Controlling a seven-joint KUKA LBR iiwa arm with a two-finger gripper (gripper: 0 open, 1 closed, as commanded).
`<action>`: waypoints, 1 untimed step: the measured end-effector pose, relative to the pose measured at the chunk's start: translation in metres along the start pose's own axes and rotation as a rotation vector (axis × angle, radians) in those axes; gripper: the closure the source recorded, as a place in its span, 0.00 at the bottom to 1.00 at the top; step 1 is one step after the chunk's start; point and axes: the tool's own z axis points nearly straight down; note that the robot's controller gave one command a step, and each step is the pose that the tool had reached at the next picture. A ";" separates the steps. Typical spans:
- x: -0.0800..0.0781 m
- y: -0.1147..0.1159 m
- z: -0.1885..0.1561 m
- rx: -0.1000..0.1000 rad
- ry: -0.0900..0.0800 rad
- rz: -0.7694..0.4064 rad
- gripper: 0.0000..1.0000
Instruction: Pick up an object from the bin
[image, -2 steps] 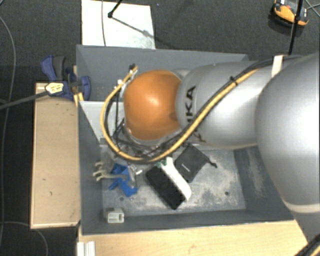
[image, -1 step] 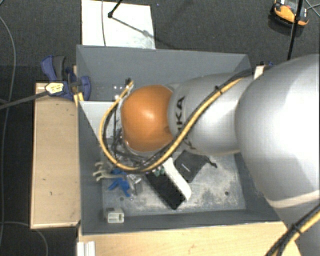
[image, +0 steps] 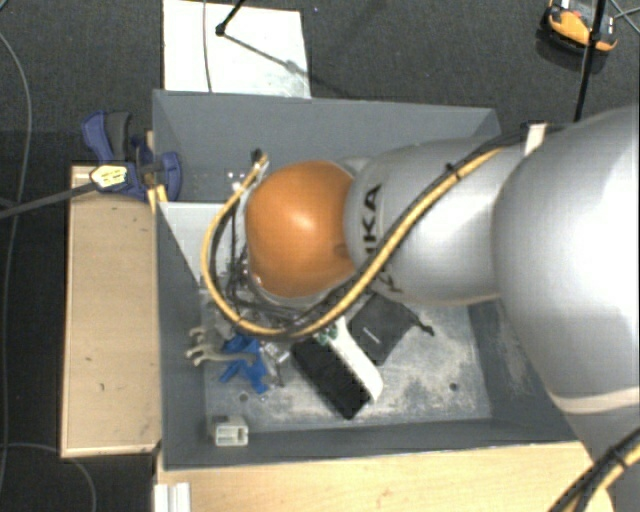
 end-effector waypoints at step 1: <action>0.016 -0.008 -0.030 0.003 -0.016 0.010 0.00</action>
Offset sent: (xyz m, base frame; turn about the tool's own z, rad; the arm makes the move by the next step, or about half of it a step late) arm 0.0080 -0.0014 0.0878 0.0004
